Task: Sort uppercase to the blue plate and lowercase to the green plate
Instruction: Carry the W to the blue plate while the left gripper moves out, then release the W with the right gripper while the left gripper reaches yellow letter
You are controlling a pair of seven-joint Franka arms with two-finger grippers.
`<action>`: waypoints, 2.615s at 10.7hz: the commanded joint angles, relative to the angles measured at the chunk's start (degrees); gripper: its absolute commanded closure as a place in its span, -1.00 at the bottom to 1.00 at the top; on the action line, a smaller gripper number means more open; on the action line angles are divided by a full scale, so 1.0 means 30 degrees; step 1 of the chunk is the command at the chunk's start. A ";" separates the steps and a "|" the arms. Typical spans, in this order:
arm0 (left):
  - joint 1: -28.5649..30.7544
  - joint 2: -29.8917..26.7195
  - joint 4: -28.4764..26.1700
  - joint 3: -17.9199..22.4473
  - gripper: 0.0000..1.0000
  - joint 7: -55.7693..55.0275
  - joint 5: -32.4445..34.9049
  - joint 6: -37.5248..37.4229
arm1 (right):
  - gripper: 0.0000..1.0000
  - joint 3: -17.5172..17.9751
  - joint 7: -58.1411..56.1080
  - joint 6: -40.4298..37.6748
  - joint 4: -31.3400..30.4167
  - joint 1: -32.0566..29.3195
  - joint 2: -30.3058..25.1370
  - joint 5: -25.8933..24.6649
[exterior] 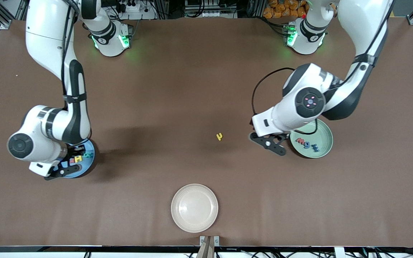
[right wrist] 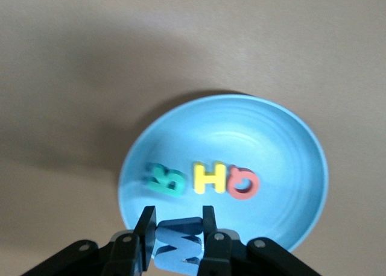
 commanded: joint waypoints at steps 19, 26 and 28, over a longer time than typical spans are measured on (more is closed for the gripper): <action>-0.1789 0.4330 -0.2897 -0.1946 -0.36 -0.5658 0.6770 0.7865 | -1.00 0.0032 -0.2723 0.3959 -0.4994 -0.1034 -0.3355 -0.0078; -0.2255 0.5149 -0.1905 -0.1419 -0.40 -2.0848 0.3723 0.7835 | -1.00 -0.0085 -0.2872 0.6760 -0.8408 0.0197 -0.5587 -0.0079; -0.2462 0.5151 -0.1784 -0.0865 -0.40 -2.1156 0.3636 0.7835 | -1.00 -0.0114 -0.3076 0.5800 -0.8379 -0.0210 -0.6756 -0.0079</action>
